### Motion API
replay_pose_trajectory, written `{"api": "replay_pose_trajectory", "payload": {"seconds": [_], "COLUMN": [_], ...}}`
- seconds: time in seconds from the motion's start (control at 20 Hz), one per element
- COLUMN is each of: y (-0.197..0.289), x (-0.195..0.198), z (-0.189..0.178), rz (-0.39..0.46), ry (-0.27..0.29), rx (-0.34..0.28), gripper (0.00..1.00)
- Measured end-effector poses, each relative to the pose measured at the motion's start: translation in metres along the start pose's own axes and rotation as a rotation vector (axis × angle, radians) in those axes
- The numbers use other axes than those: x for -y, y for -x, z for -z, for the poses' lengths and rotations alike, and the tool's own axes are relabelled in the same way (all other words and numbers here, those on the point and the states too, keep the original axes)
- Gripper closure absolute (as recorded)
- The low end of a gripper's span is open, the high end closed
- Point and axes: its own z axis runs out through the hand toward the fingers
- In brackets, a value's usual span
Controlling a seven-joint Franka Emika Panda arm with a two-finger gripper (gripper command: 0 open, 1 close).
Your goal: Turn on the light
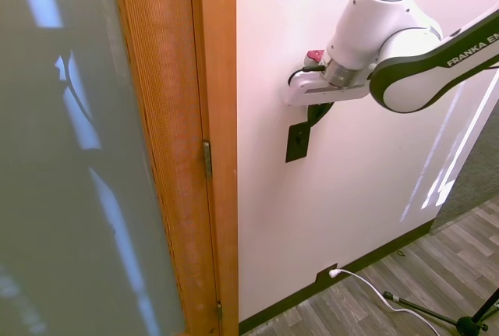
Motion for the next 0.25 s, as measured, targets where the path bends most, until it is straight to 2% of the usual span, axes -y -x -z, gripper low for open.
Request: {"api": "replay_pose_trajectory", "payload": {"seconds": [0.25], "y": [-0.006], "x": [-0.014], "z": [0.040], "rz": [-0.031], "ry": [-0.028], "rx": [-0.023], "gripper": [1.00]}}
